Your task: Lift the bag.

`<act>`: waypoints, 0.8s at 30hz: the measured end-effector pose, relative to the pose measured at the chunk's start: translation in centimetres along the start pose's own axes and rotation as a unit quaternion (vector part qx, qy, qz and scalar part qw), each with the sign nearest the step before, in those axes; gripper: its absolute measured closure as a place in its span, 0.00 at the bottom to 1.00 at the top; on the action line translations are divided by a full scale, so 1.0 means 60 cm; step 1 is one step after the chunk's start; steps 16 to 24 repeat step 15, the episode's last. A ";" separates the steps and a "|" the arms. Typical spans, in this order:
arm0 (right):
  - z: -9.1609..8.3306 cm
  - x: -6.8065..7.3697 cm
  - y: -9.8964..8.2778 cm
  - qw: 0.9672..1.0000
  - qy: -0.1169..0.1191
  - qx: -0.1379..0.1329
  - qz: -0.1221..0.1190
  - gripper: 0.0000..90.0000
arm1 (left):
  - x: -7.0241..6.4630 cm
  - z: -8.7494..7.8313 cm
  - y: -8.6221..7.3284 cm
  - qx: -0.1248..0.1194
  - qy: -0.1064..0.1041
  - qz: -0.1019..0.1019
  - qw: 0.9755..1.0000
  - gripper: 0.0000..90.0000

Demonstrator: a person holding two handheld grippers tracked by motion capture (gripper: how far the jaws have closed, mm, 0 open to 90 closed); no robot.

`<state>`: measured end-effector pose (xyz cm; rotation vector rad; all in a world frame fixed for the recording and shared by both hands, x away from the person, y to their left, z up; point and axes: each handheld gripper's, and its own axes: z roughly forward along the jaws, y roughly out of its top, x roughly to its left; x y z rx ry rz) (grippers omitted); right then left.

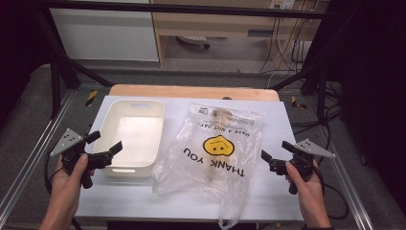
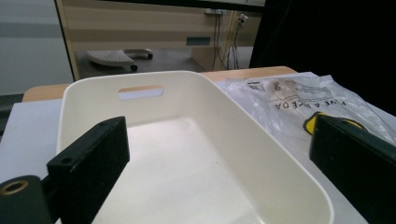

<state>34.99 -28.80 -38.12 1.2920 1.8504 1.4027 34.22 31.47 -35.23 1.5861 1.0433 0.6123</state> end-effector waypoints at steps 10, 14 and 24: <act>-0.002 -0.017 -0.030 0.999 -0.032 -0.006 -0.007 0.08 | 0.025 -0.026 -0.037 -0.008 0.017 -0.007 1.000 0.05; -0.002 -0.022 -0.046 0.999 -0.039 -0.003 0.008 0.07 | 0.021 -0.032 -0.054 -0.009 0.018 -0.002 1.000 0.05; -0.001 -0.023 -0.050 0.999 -0.043 0.000 0.012 0.07 | 0.018 -0.032 -0.059 -0.006 0.020 0.001 1.000 0.05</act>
